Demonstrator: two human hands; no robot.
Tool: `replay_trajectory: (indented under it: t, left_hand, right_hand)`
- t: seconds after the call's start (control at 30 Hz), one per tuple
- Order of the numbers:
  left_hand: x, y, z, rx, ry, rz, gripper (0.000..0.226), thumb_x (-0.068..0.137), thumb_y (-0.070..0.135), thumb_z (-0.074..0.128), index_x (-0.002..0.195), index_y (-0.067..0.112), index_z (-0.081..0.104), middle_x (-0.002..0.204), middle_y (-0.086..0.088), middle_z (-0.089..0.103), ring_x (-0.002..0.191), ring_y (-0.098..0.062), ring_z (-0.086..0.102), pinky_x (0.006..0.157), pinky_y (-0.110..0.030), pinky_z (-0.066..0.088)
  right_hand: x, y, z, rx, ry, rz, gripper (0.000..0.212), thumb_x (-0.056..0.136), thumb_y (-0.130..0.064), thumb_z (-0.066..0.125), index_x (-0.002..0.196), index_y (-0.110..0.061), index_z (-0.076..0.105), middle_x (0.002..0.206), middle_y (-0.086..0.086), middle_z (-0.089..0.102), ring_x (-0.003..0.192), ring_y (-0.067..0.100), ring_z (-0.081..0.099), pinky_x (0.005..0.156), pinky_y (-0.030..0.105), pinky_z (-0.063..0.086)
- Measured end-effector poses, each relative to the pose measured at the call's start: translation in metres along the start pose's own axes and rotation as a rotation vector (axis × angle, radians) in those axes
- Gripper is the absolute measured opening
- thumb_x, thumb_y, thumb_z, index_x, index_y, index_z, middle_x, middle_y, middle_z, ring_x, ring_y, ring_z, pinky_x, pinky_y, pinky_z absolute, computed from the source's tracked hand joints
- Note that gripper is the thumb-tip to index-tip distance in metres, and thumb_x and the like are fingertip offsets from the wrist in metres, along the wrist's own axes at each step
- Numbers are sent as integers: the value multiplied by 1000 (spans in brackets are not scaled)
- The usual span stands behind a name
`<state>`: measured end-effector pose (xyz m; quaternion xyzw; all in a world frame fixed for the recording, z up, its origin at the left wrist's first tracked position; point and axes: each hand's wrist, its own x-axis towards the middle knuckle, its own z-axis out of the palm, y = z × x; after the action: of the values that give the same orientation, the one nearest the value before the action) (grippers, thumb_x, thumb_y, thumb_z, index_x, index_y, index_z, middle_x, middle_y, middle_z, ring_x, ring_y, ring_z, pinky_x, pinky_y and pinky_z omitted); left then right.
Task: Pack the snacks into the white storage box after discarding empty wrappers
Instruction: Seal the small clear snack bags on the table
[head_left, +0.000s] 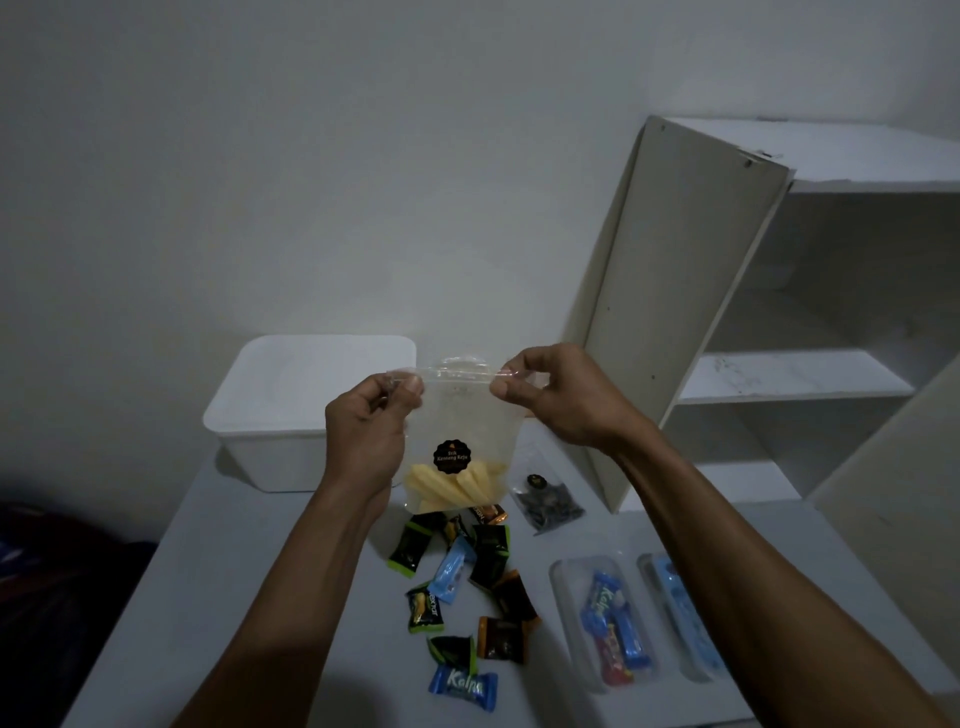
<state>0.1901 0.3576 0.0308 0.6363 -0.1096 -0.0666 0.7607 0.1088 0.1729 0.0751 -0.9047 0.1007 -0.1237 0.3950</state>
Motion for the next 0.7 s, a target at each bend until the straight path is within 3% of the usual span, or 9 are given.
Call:
replay_trajectory:
  t: [0.17, 0.27, 0.37, 0.47, 0.53, 0.6, 0.7]
  left_hand:
    - [-1, 1, -1, 0, -8, -8, 8, 91, 15, 66, 84, 18, 70, 79, 3, 66, 74, -2, 61, 77, -26, 49]
    - [1, 1, -4, -8, 4, -32, 9, 91, 18, 67, 84, 22, 70, 80, 5, 67, 78, -7, 61, 78, -33, 48]
    - [0, 1, -3, -4, -1, -39, 9, 91, 18, 67, 83, 23, 71, 80, 5, 68, 78, -7, 61, 78, -33, 49]
    - [-1, 1, -1, -10, -5, -44, 9, 90, 18, 67, 83, 22, 70, 80, 7, 68, 77, -6, 61, 79, -34, 48]
    - [-1, 3, -1, -18, -8, -53, 10, 91, 17, 67, 83, 22, 70, 81, 7, 68, 77, -6, 61, 79, -35, 48]
    - [-1, 4, 0, -24, -13, -57, 10, 90, 18, 68, 82, 22, 70, 81, 7, 68, 77, -6, 61, 78, -33, 48]
    - [-1, 5, 2, -40, -14, -61, 6, 90, 18, 68, 85, 20, 70, 81, 8, 69, 77, -5, 61, 78, -32, 48]
  right_hand:
    - [-3, 4, 4, 208, 41, 63, 22, 85, -31, 74, 87, -9, 72, 99, -8, 72, 99, 5, 66, 86, 27, 48]
    - [-4, 8, 5, 405, 59, 110, 25, 83, -23, 77, 89, 1, 72, 94, -1, 75, 90, 2, 69, 88, 31, 51]
    - [-6, 10, 8, 455, 111, 129, 17, 81, -21, 79, 77, -6, 72, 89, -2, 76, 83, -1, 68, 88, 34, 52]
    - [-7, 12, 10, 456, 144, 114, 18, 78, -24, 81, 67, -18, 68, 87, 1, 77, 86, 8, 70, 92, 41, 54]
    - [-8, 13, 7, 517, 130, 119, 20, 71, -29, 83, 73, -12, 72, 87, 4, 77, 85, 15, 71, 92, 49, 55]
    - [-9, 15, 5, 588, 125, 134, 39, 65, -32, 83, 82, 1, 71, 84, 3, 76, 84, 18, 69, 90, 54, 52]
    - [-11, 17, 4, 636, 123, 120, 43, 66, -30, 82, 84, 6, 68, 81, 2, 75, 81, 16, 68, 84, 48, 52]
